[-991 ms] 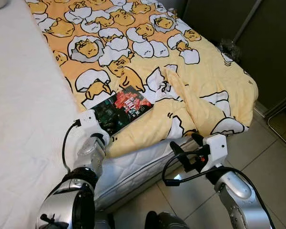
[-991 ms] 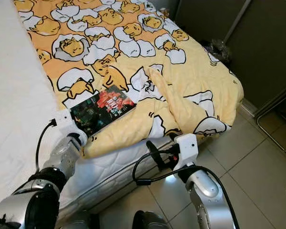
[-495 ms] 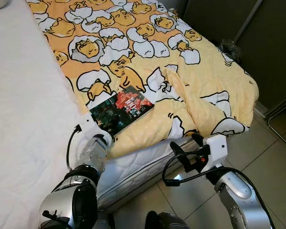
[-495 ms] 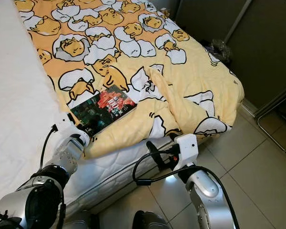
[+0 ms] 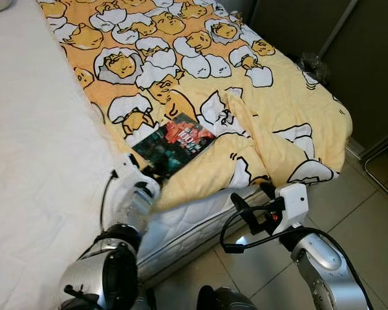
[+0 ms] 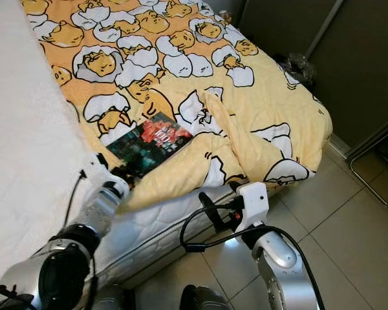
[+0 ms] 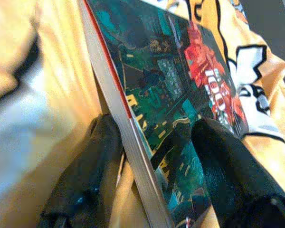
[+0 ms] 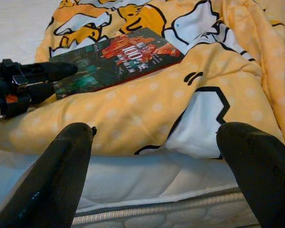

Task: Clean up the room

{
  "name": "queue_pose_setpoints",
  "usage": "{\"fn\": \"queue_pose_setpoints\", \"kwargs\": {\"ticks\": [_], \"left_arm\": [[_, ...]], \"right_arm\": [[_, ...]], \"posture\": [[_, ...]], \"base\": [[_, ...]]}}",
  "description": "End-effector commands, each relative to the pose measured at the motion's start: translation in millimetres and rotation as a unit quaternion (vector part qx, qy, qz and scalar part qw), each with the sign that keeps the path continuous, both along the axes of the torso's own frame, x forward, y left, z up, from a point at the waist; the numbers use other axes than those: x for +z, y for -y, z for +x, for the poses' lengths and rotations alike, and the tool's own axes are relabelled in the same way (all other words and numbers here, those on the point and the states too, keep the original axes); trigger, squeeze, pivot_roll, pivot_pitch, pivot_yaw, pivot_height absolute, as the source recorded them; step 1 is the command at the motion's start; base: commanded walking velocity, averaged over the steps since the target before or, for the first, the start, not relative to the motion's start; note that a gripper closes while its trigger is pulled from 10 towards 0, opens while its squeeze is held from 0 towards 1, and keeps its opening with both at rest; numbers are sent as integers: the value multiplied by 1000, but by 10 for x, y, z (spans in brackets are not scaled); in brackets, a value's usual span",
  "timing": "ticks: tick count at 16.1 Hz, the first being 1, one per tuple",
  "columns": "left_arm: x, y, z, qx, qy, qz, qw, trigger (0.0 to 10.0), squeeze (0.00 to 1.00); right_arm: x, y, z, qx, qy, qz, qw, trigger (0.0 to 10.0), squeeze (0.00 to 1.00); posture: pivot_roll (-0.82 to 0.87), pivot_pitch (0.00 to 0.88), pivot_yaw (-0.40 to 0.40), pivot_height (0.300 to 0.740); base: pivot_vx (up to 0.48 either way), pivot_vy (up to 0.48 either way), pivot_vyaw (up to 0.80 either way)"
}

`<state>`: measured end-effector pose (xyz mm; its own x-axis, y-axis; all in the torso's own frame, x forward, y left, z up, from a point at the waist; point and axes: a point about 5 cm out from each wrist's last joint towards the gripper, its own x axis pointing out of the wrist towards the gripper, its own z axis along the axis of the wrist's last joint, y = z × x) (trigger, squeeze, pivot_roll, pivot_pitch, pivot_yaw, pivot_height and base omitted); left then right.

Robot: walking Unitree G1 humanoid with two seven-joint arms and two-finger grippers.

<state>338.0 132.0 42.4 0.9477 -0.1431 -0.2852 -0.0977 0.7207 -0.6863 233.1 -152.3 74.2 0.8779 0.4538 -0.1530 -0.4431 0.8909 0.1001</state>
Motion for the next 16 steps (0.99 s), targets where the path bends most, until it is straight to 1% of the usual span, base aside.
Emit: {"fn": "queue_pose_setpoints", "kwargs": {"ticks": [1, 4, 7, 9, 11, 13, 14, 16], "left_arm": [[-77, 154, -56, -22, -22, -32, 999, 0, 0], [-114, 178, -87, -22, -28, -45, 998, 0, 0], [-100, 186, -79, -7, -23, -72, 997, 0, 0], [-38, 161, -37, 5, -3, -86, 996, 0, 0], [27, 167, 2, 1, 18, -96, 995, 0, 0], [162, 136, 79, 2, 59, -109, 992, 0, 0], [262, 111, 129, -2, 87, -109, 990, 0, 0], [448, 67, 196, -19, 140, -83, 986, 0, 0]], "right_arm": [[4, 44, -24, -2, -2, -7, 1000, 10000, 0], [4, 58, -33, -2, -4, -8, 1000, 10000, 0], [6, 68, -40, -3, -6, -9, 1000, 10000, 0], [8, 65, -37, -3, -6, -9, 1000, 10000, 0], [11, 65, -33, -4, -6, -9, 1000, 10000, 0], [9, 67, -19, -5, -5, -9, 1000, 10000, 0], [13, 70, -4, -6, -3, -9, 1000, 10000, 0], [24, 77, 25, -10, 0, -8, 1000, 10000, 0]], "posture": [[-173, 107, -99, 740], [-178, 101, -100, 740], [-179, 104, -99, 740], [-177, 109, -99, 740], [-176, 112, -99, 740], [-170, 111, -94, 740], [-167, 108, -91, 740], [-159, 102, -86, 740]], "base": [[0, 0, 0], [0, 0, 0], [0, 0, 0], [0, 0, 0], [0, 0, 0], [0, 0, 0], [0, 0, 0], [0, 0, 0]]}}
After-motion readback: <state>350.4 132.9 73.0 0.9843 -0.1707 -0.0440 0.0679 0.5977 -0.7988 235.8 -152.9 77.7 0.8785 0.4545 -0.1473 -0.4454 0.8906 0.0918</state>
